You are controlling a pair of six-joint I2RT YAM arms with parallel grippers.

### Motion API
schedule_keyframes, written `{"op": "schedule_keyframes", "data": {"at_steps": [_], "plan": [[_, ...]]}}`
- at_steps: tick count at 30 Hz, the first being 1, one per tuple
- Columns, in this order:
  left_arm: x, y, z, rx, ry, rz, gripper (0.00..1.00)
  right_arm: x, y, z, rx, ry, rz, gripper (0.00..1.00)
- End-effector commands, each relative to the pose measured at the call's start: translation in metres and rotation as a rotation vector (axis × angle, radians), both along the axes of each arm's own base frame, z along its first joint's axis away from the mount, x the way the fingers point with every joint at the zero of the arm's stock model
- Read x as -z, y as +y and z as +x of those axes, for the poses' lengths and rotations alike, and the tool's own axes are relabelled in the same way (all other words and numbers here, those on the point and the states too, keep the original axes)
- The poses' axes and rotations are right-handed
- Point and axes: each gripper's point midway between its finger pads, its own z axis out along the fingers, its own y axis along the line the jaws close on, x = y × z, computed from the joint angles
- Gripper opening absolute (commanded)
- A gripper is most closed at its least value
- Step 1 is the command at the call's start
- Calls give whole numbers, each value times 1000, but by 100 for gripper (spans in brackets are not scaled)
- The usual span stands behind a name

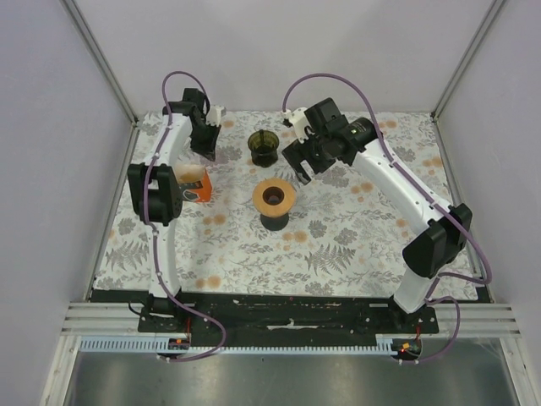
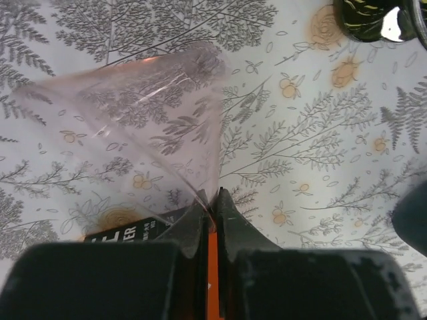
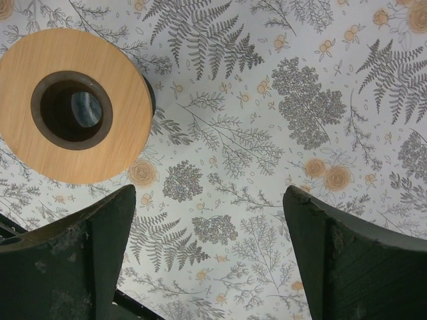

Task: Place the coffee filter in the dripper

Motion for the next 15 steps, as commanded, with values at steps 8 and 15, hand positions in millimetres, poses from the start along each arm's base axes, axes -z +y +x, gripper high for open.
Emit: {"op": "schedule_keyframes", "data": {"at_steps": [8,15], "plan": [[-129,-45,-39,356,-259,-15,2,-41,-26,-1,88,-111,60,98],[-193,-88,-126,1021,-436,113,2,-99,-39,13,118,-187,248,98]]}}
